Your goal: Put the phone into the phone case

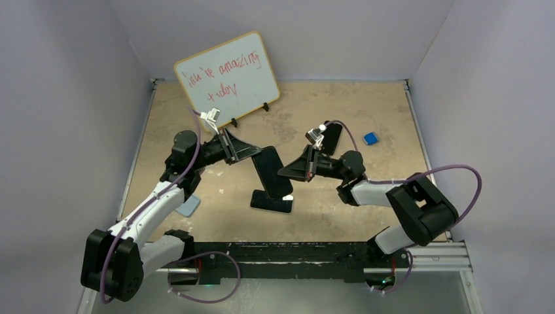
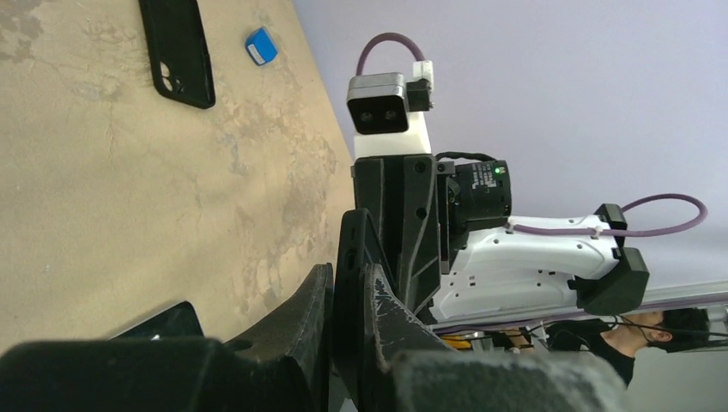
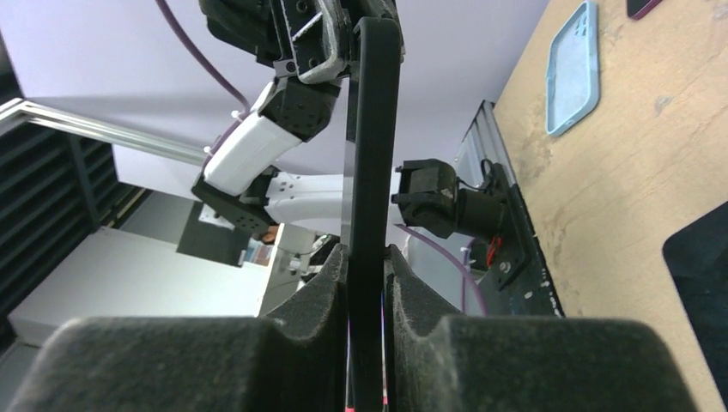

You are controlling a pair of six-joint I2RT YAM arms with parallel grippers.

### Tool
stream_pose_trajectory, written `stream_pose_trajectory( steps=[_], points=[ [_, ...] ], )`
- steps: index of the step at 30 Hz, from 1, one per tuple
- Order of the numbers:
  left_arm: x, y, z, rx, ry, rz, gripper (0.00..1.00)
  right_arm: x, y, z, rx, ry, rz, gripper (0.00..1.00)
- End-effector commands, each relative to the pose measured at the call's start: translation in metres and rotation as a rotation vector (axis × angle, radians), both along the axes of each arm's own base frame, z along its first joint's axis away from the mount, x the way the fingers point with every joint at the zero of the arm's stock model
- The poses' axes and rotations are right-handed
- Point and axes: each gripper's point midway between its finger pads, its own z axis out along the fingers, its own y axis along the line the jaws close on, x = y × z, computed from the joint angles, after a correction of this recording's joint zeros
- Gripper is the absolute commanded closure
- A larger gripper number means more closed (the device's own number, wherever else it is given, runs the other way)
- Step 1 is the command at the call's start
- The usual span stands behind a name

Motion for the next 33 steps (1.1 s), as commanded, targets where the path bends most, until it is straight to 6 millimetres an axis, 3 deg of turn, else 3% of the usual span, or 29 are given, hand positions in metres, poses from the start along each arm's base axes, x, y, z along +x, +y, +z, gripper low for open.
stream_pose_trajectory(
  steps=[1, 5, 6, 8, 9, 10, 12, 13, 15, 18, 20, 23, 30, 31, 33],
  points=[
    [0.001, 0.001, -0.004, 0.095, -0.05, -0.015, 1.0, 0.005, 0.001, 0.037, 0.038, -0.234, -0.072, 0.81],
    [-0.004, -0.005, 0.007, 0.054, -0.07, -0.072, 1.0, 0.007, 0.009, 0.041, -0.019, -0.271, -0.064, 0.75],
    [-0.006, -0.006, 0.011, 0.036, -0.072, -0.089, 1.0, 0.007, 0.012, 0.04, -0.039, -0.271, -0.059, 0.76],
    [-0.01, -0.008, 0.019, 0.008, -0.073, -0.113, 0.97, 0.008, 0.013, 0.042, -0.055, -0.271, -0.073, 0.89],
    [-0.013, -0.008, 0.023, -0.001, -0.074, -0.119, 0.87, 0.01, 0.012, 0.045, -0.048, -0.273, -0.095, 0.95],
    [-0.015, -0.008, 0.025, -0.002, -0.076, -0.12, 0.7, 0.011, 0.011, 0.049, -0.036, -0.275, -0.11, 0.99],
    [-0.019, -0.005, 0.025, 0.004, -0.069, -0.11, 0.44, 0.014, 0.009, 0.058, -0.008, -0.275, -0.142, 1.0],
    [-0.022, -0.004, 0.022, 0.006, -0.057, -0.106, 0.36, 0.016, 0.008, 0.063, 0.011, -0.269, -0.156, 1.0],
    [-0.028, -0.003, 0.018, -0.01, -0.044, -0.107, 0.29, 0.02, 0.007, 0.073, 0.061, -0.255, -0.182, 1.0],
    [-0.037, -0.001, 0.015, -0.072, -0.03, -0.104, 0.27, 0.024, 0.007, 0.085, 0.136, -0.213, -0.192, 1.0],
    [-0.041, -0.001, 0.01, -0.095, -0.02, -0.107, 0.29, 0.027, 0.008, 0.088, 0.166, -0.188, -0.19, 1.0],
    [-0.042, -0.003, 0.003, -0.099, 0.002, -0.126, 0.4, 0.033, 0.011, 0.087, 0.161, -0.17, -0.197, 1.0],
    [-0.038, -0.004, -0.001, -0.081, 0.008, -0.123, 0.94, 0.039, 0.015, 0.072, 0.069, -0.179, -0.226, 1.0],
    [-0.037, -0.004, -0.003, -0.062, 0.015, -0.118, 1.0, 0.04, 0.015, 0.069, 0.055, -0.184, -0.226, 1.0],
    [-0.033, -0.002, -0.009, -0.011, 0.022, -0.101, 1.0, 0.039, 0.017, 0.064, 0.03, -0.196, -0.221, 0.91]
  ],
)
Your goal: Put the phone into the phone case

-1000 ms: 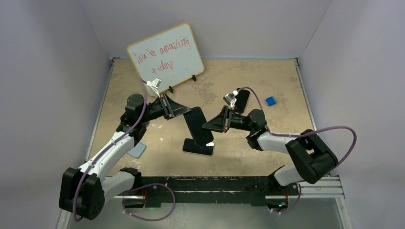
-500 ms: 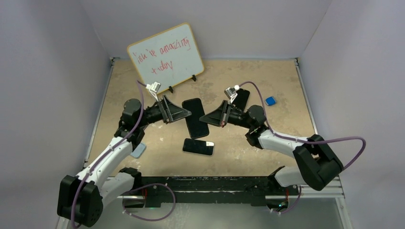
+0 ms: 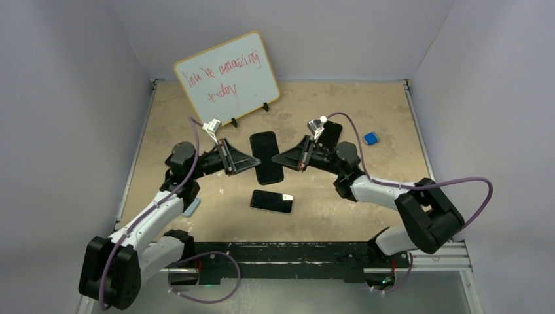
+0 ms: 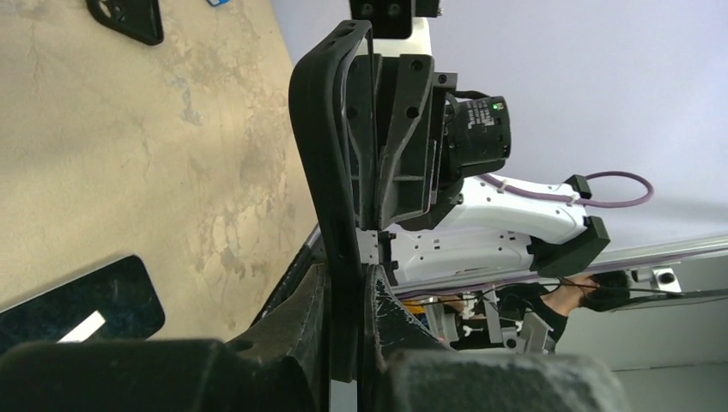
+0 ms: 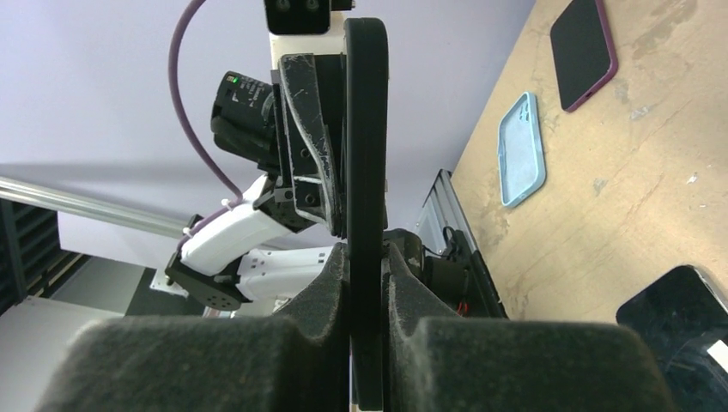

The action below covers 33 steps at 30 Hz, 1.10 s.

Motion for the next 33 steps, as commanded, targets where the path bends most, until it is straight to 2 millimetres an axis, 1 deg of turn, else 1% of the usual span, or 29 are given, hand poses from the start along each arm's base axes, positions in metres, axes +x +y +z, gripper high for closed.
stream_pose_trajectory(
  steps=[1, 2, 3, 4, 5, 6, 9, 10, 11, 13, 14, 15, 16, 18, 21, 24, 27, 30, 33],
  points=[
    [0.005, 0.001, -0.002, 0.096, -0.05, 0.004, 1.0, 0.001, 0.002, 0.048, 0.065, -0.158, -0.022, 0.85],
    [0.006, 0.002, -0.003, 0.118, -0.054, 0.012, 1.0, -0.002, 0.003, 0.047, 0.063, -0.161, -0.012, 0.76],
    [0.008, 0.003, -0.003, 0.133, -0.057, 0.019, 1.0, -0.004, 0.004, 0.046, 0.06, -0.166, 0.0, 0.71],
    [0.009, 0.003, -0.002, 0.141, -0.06, 0.024, 1.0, -0.007, 0.005, 0.046, 0.06, -0.173, 0.015, 0.67],
    [0.009, 0.004, 0.0, 0.146, -0.067, 0.027, 1.0, -0.009, 0.006, 0.045, 0.059, -0.178, 0.027, 0.66],
    [0.01, 0.004, 0.002, 0.145, -0.071, 0.027, 1.0, -0.011, 0.007, 0.044, 0.058, -0.179, 0.035, 0.68],
    [0.009, 0.003, 0.007, 0.133, -0.084, 0.016, 1.0, -0.013, 0.007, 0.044, 0.06, -0.186, 0.037, 0.89],
    [0.007, 0.002, 0.009, 0.126, -0.086, 0.013, 0.94, -0.013, 0.006, 0.046, 0.067, -0.188, 0.028, 0.94],
    [0.005, 0.002, 0.01, 0.122, -0.085, 0.007, 0.85, -0.013, 0.005, 0.049, 0.077, -0.191, 0.019, 0.98],
    [0.001, 0.003, 0.011, 0.113, -0.077, 0.001, 0.64, -0.013, 0.002, 0.055, 0.091, -0.197, 0.004, 1.0],
    [-0.002, 0.003, 0.012, 0.107, -0.071, -0.002, 0.57, -0.013, 0.002, 0.059, 0.098, -0.2, -0.003, 1.0],
    [-0.005, 0.003, 0.01, 0.1, -0.062, -0.007, 0.51, -0.013, 0.0, 0.062, 0.105, -0.201, -0.011, 1.0],
    [-0.008, 0.003, 0.009, 0.09, -0.058, -0.012, 0.48, -0.012, -0.001, 0.066, 0.114, -0.204, -0.02, 1.0],
    [-0.012, 0.003, 0.007, 0.066, -0.042, -0.026, 0.43, -0.011, -0.002, 0.072, 0.13, -0.214, -0.039, 1.0],
    [-0.017, 0.002, 0.003, 0.038, -0.02, -0.044, 0.41, -0.007, -0.004, 0.08, 0.161, -0.222, -0.069, 1.0],
    [-0.019, 0.001, 0.006, 0.007, -0.014, -0.056, 0.41, -0.002, -0.005, 0.084, 0.176, -0.223, -0.093, 1.0],
    [-0.022, 0.0, 0.012, -0.017, -0.022, -0.063, 0.43, 0.002, -0.004, 0.08, 0.172, -0.214, -0.104, 1.0],
    [-0.026, -0.003, 0.011, -0.024, -0.011, -0.073, 0.45, 0.005, -0.006, 0.076, 0.175, -0.202, -0.125, 1.0],
    [-0.032, -0.005, 0.008, -0.035, 0.001, -0.086, 0.45, 0.008, -0.007, 0.069, 0.164, -0.187, -0.148, 1.0]
  ],
)
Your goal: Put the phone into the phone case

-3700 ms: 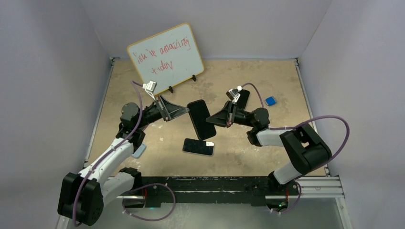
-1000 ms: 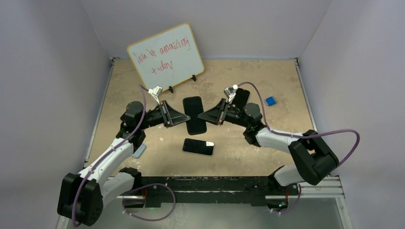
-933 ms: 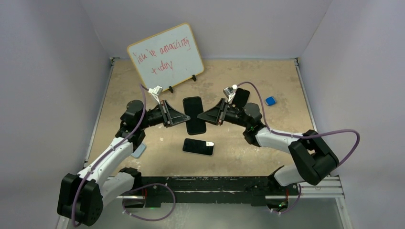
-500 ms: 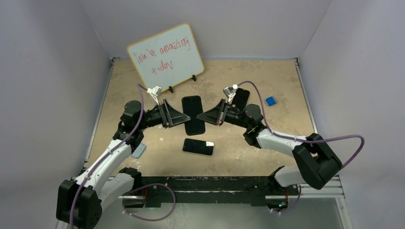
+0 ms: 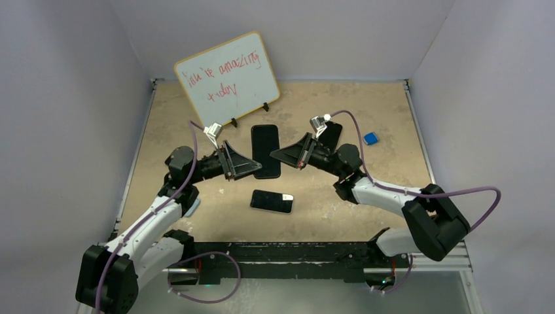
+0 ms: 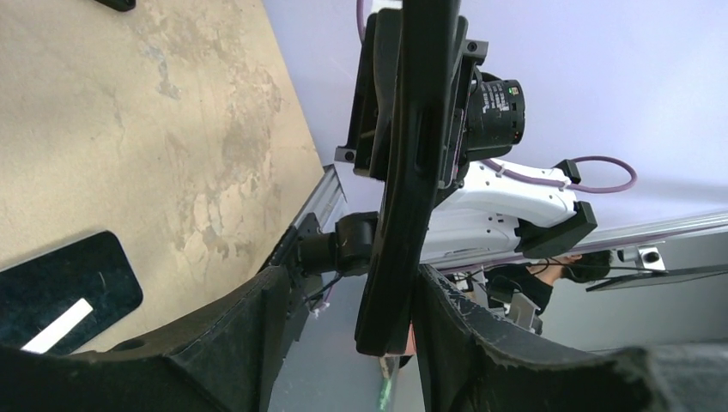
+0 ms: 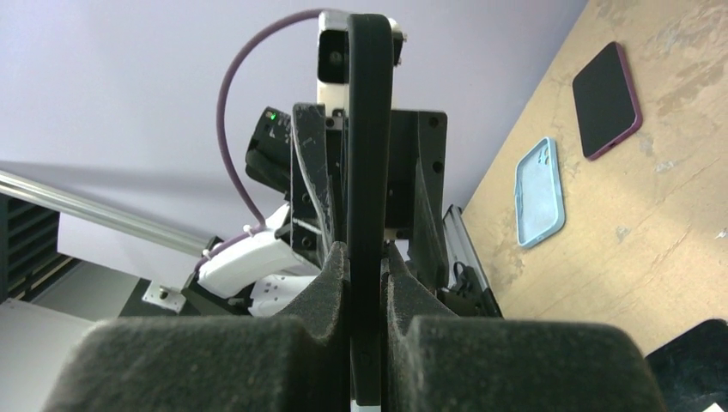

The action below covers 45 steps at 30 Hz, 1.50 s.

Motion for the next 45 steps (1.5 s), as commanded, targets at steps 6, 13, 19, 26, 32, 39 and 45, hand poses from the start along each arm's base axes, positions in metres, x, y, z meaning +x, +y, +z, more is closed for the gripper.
stream_pose_trajectory(
  steps=[6, 13, 19, 26, 32, 39, 45],
  points=[
    [-0.018, -0.003, 0.005, -0.042, -0.022, -0.049, 0.51, 0.014, -0.007, 0.039, 0.123, -0.101, -0.093, 1.0],
    [-0.005, -0.002, -0.004, 0.02, -0.033, -0.002, 1.0, 0.013, -0.005, 0.031, 0.097, -0.101, -0.079, 0.97],
    [0.011, 0.007, -0.018, 0.205, -0.049, 0.069, 1.0, 0.007, -0.002, 0.024, 0.06, -0.121, -0.042, 0.85],
    [0.01, 0.01, 0.002, 0.193, -0.11, 0.088, 0.54, -0.011, 0.0, 0.02, 0.034, -0.162, 0.05, 1.0],
    [0.025, 0.016, 0.02, 0.161, -0.155, 0.145, 0.46, -0.026, -0.002, 0.025, 0.026, -0.232, 0.109, 1.0],
    [0.041, 0.019, 0.046, 0.096, -0.227, 0.172, 0.46, -0.039, -0.003, 0.016, -0.028, -0.253, 0.167, 1.0],
    [0.051, 0.017, 0.038, 0.129, -0.239, 0.162, 0.59, -0.036, -0.001, 0.009, -0.096, -0.251, 0.162, 1.0]
  ],
)
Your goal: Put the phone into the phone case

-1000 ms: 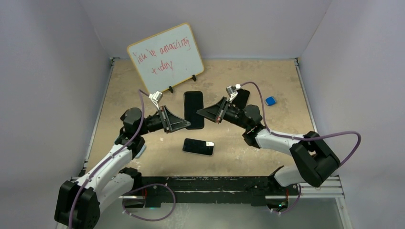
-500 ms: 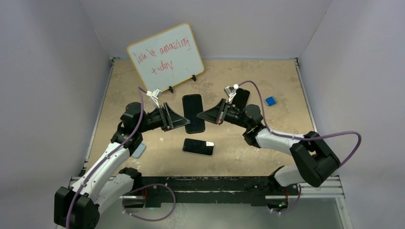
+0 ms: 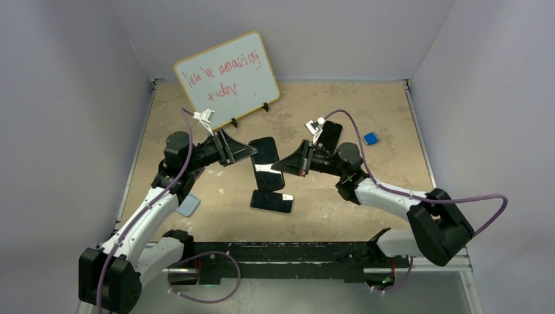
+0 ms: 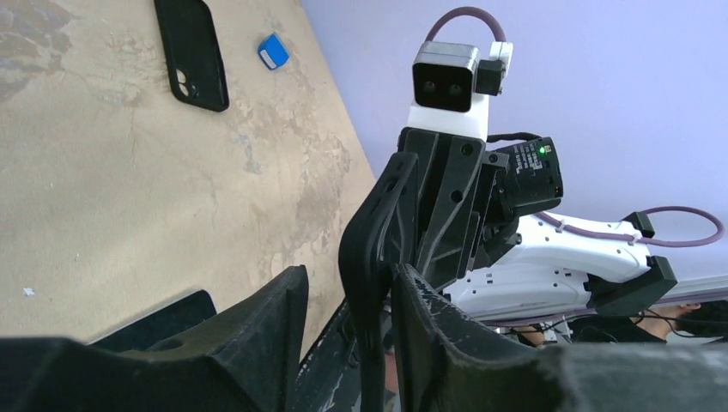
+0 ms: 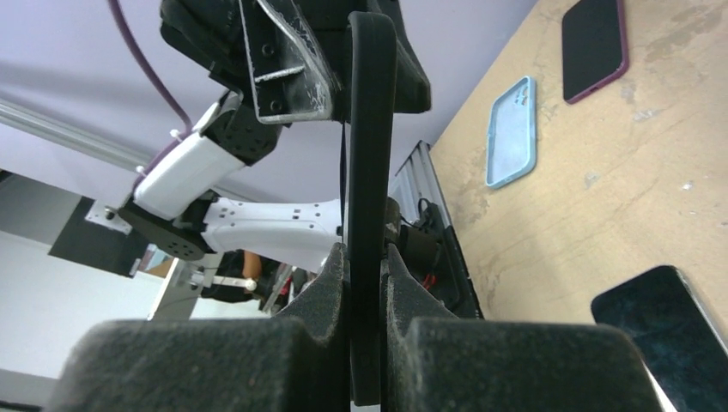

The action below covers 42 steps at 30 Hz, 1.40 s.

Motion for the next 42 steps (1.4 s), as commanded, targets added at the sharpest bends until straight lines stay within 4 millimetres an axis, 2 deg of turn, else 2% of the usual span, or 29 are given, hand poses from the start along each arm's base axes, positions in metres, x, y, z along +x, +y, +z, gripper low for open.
stream_pose_trajectory(
  steps=[1, 5, 6, 11, 13, 14, 15, 17, 19, 22, 26, 29, 33, 38, 41, 42],
  points=[
    [0.013, 0.001, 0.019, 0.006, -0.108, 0.014, 0.65, -0.008, 0.001, 0.026, 0.01, -0.136, 0.035, 1.0],
    [0.019, 0.005, 0.007, 0.057, -0.108, 0.045, 0.89, -0.006, 0.006, 0.018, -0.03, -0.128, 0.052, 1.0],
    [0.022, 0.008, 0.004, 0.077, -0.1, 0.064, 0.99, -0.006, 0.007, 0.014, -0.039, -0.118, 0.052, 1.0],
    [0.028, 0.019, -0.024, 0.239, -0.031, 0.104, 1.0, 0.0, 0.007, 0.006, -0.064, -0.105, 0.001, 1.0],
    [0.025, 0.019, -0.024, 0.248, -0.034, 0.085, 1.0, 0.003, 0.006, 0.006, -0.074, -0.115, -0.021, 1.0],
    [0.021, 0.016, -0.021, 0.227, -0.042, 0.067, 0.98, 0.002, 0.005, 0.008, -0.068, -0.123, -0.024, 1.0],
    [0.018, 0.014, -0.017, 0.2, -0.049, 0.054, 0.89, 0.002, 0.004, 0.01, -0.056, -0.127, -0.028, 1.0],
    [0.011, 0.01, -0.009, 0.152, -0.063, 0.035, 0.63, 0.0, 0.002, 0.018, -0.025, -0.129, -0.038, 1.0],
    [0.004, 0.007, -0.007, 0.115, -0.055, 0.007, 0.47, 0.002, 0.0, 0.026, 0.007, -0.133, -0.065, 1.0],
    [-0.008, 0.0, -0.011, 0.032, -0.026, -0.056, 0.38, 0.002, -0.003, 0.036, 0.051, -0.139, -0.08, 1.0],
    [-0.014, -0.005, -0.019, -0.025, 0.009, -0.096, 0.36, 0.002, 0.0, 0.045, 0.075, -0.145, -0.066, 1.0],
    [-0.018, -0.007, -0.013, -0.08, -0.017, -0.117, 0.37, 0.002, 0.001, 0.043, 0.075, -0.137, -0.059, 1.0],
    [-0.023, -0.01, -0.009, -0.136, -0.028, -0.145, 0.47, 0.001, 0.002, 0.034, 0.062, -0.112, -0.058, 1.0],
    [-0.024, -0.012, -0.009, -0.145, -0.029, -0.149, 0.79, 0.001, 0.003, 0.024, 0.04, -0.103, -0.053, 0.95],
    [-0.023, -0.012, -0.003, -0.162, -0.044, -0.145, 1.0, -0.002, 0.0, 0.017, 0.031, -0.093, -0.049, 0.85],
    [-0.022, -0.012, -0.001, -0.167, -0.048, -0.141, 1.0, -0.004, -0.001, 0.015, 0.029, -0.094, -0.052, 0.8]
  ],
)
